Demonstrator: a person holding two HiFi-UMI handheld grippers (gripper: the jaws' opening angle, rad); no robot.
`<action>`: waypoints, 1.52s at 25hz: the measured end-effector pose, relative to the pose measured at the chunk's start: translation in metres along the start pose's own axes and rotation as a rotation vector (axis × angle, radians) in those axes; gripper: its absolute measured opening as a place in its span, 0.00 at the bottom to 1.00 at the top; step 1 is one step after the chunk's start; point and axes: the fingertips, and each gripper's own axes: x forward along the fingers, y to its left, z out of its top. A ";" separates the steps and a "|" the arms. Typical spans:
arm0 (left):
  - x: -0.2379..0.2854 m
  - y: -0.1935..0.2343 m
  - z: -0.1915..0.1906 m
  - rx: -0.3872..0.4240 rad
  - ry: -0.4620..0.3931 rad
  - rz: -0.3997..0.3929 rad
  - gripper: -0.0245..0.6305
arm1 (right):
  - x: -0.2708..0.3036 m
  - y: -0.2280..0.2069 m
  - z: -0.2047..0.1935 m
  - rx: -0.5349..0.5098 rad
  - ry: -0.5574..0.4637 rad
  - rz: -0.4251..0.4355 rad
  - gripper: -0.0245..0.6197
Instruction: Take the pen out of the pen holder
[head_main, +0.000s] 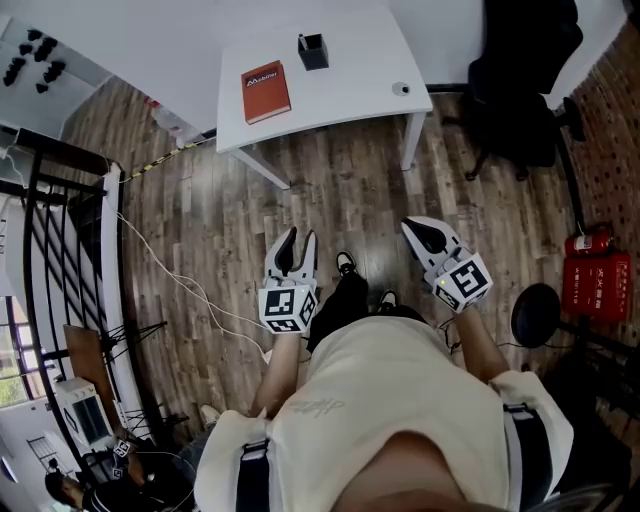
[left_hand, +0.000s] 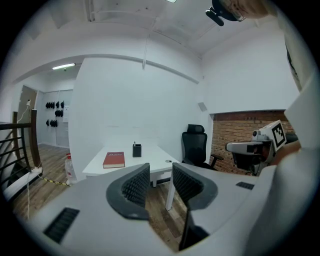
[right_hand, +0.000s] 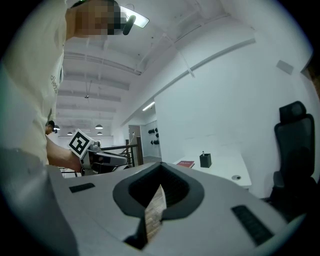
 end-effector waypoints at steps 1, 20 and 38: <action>0.009 0.006 0.001 -0.003 -0.002 0.000 0.27 | 0.007 -0.004 0.001 -0.006 0.005 0.001 0.05; 0.142 0.137 0.047 0.009 -0.039 -0.094 0.27 | 0.159 -0.070 0.043 0.002 -0.004 -0.115 0.05; 0.232 0.164 0.046 -0.007 0.024 -0.068 0.26 | 0.222 -0.149 0.044 0.046 -0.004 -0.112 0.05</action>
